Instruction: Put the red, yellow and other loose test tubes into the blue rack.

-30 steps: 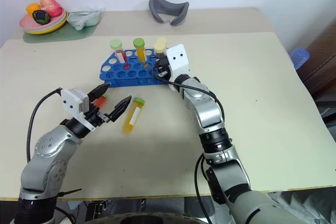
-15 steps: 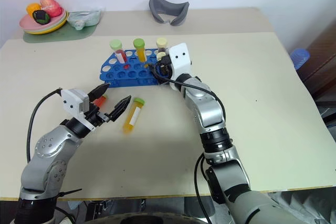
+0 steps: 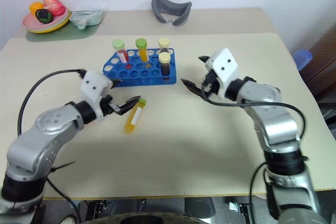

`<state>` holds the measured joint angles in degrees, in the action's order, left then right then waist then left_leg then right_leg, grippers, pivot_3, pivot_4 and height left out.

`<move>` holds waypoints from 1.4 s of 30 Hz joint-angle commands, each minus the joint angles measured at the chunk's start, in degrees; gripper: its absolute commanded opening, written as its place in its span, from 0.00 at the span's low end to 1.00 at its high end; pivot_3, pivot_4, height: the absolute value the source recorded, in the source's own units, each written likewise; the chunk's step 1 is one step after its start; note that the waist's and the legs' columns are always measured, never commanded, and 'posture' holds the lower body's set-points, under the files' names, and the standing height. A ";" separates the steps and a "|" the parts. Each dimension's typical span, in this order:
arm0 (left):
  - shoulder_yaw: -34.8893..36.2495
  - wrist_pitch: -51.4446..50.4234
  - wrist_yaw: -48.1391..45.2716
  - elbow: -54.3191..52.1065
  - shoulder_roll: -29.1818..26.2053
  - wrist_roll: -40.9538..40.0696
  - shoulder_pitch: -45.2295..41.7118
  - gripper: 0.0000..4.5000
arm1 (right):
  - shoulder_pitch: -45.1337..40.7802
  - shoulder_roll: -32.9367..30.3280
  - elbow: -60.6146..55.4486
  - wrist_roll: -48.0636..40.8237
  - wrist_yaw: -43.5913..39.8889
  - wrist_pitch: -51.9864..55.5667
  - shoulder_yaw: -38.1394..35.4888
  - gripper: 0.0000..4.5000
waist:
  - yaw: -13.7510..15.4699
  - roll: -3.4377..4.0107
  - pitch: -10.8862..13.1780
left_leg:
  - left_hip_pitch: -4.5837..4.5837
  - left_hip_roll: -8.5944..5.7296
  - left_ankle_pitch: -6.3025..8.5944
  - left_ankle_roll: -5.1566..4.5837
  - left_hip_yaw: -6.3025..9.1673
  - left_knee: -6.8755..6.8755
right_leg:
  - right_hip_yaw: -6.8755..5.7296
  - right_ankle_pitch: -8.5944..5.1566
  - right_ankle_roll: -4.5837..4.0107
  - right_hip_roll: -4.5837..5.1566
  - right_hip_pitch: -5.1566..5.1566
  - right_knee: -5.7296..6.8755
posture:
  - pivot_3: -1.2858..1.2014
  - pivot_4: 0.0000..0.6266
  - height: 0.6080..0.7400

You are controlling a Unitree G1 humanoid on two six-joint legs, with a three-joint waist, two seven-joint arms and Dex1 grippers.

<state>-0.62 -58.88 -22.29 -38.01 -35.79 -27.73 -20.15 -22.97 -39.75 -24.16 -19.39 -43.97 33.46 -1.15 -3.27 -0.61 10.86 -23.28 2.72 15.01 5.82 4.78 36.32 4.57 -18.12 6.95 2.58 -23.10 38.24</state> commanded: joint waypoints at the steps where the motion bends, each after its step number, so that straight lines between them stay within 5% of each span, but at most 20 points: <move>1: -1.85 -19.40 1.03 -3.09 -2.91 -3.49 -8.67 1.00 | 2.49 -5.19 -5.80 -5.22 -8.33 -0.16 -1.99 0.99 | -0.21 0.00 0.00 | 0.02 0.00 0.00 0.00 0.00 0.00 | 0.01 0.00 0.00 -0.01 0.01 0.00 | 0.52 0.24 1.00; 5: -6.75 -33.30 3.92 1.85 -5.28 -8.73 -18.30 1.00 | 4.52 -6.75 -7.89 -6.79 -10.54 -0.75 -0.41 0.99 | -0.72 -0.06 0.03 | 0.12 0.00 0.00 -0.01 0.04 0.05 | -0.01 -0.01 0.01 -0.02 0.15 0.00 | 0.52 0.24 1.00; 16: -11.57 -33.62 33.18 17.58 4.06 -28.88 -20.61 1.00 | 3.64 -2.12 -11.57 -8.44 -5.73 1.45 2.64 0.99 | 0.59 -0.08 0.04 | 0.11 -0.01 0.00 0.00 0.05 0.18 | 0.00 0.00 0.01 0.03 0.22 -0.03 | 0.52 0.24 1.00; 23: -12.20 -33.62 46.16 23.46 2.86 -36.48 -21.52 1.00 | 4.39 -1.12 -14.11 -9.01 -2.65 3.46 3.63 0.99 | 0.66 -0.05 0.00 | 0.15 -0.01 0.01 -0.01 0.05 0.32 | 0.01 0.00 0.01 0.02 0.27 0.03 | 0.52 0.24 1.00; 26: -12.17 -33.62 48.95 24.72 1.57 -39.10 -22.18 0.81 | 4.62 -1.08 -14.76 -9.32 -1.91 3.86 3.83 1.00 | 0.54 -0.05 0.00 | 0.22 -0.01 0.01 -0.01 0.05 0.32 | 0.02 0.00 0.01 0.00 0.31 0.07 | 0.52 0.24 1.00; 28: -12.31 -33.62 50.16 25.23 0.70 -40.96 -22.85 0.60 | 4.38 -0.94 -14.82 -9.62 -1.54 4.08 3.92 1.00 | 0.52 -0.05 0.00 | 0.23 -0.01 0.01 -0.01 0.05 0.33 | 0.02 0.00 0.01 -0.01 0.31 0.08 | 0.52 0.24 1.00; 41: -12.84 -33.62 50.36 25.90 -3.82 -41.24 -24.18 0.60 | 3.32 -0.66 -14.18 -9.76 -1.28 3.28 4.87 1.00 | 0.69 -0.05 0.00 | 0.21 -0.01 0.01 -0.01 0.04 0.37 | 0.01 0.00 0.01 0.00 0.32 0.08 | 0.52 0.24 1.00; 42: -12.83 -33.62 50.16 26.00 -4.04 -41.03 -24.00 0.54 | 3.35 -0.65 -14.18 -9.72 -1.28 3.23 4.90 1.00 | 0.73 -0.05 0.00 | 0.21 -0.01 0.01 -0.01 0.04 0.37 | 0.01 0.00 0.01 0.00 0.32 0.07 | 0.52 0.24 1.00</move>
<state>-12.89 -92.00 27.95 -12.22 -38.83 -70.02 -43.81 -18.72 -40.87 -36.43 -28.43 -45.30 37.72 4.03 -2.54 -0.66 10.86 -23.07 2.71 15.02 5.81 4.83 36.69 4.59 -18.13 6.96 2.58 -22.78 38.32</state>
